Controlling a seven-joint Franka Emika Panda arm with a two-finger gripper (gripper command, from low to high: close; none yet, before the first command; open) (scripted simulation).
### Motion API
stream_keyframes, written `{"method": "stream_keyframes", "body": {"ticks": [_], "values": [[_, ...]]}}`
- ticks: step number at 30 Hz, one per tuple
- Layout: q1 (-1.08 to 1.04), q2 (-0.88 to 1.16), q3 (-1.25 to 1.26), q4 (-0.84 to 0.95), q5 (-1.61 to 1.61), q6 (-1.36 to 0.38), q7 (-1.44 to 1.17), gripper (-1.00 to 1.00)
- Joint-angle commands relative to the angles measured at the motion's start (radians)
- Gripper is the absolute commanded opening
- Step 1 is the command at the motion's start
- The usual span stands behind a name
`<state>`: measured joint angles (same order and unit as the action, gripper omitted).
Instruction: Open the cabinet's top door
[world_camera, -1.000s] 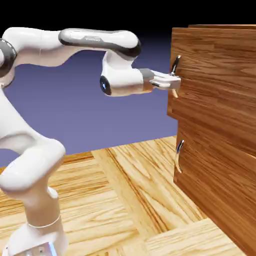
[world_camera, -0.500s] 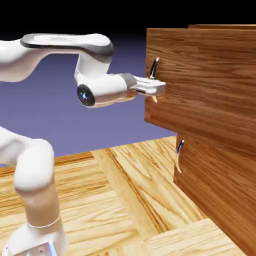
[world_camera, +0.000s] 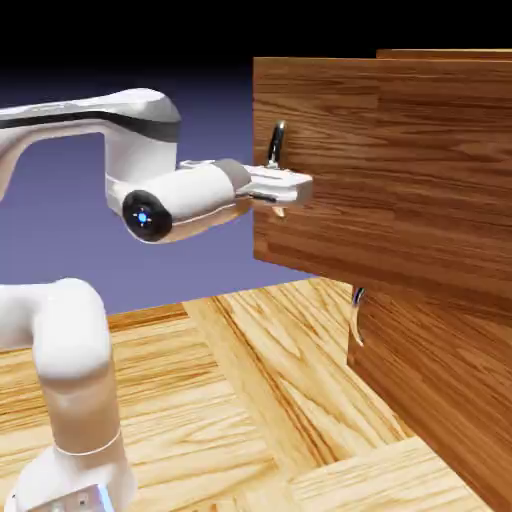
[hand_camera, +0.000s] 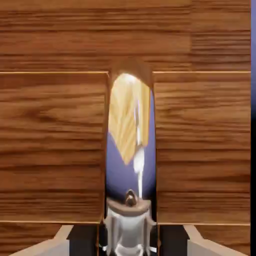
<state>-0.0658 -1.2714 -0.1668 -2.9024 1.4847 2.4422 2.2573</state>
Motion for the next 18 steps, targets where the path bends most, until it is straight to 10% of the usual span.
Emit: {"method": "stream_keyframes", "body": {"ticks": [1, 18], "values": [[-0.012, -0.016, -0.029, -0.005, -0.041, -0.032, 0.018, -1.0], [-0.065, 0.011, -0.631, 0.213, -0.668, -0.682, 0.115, -1.0]]}}
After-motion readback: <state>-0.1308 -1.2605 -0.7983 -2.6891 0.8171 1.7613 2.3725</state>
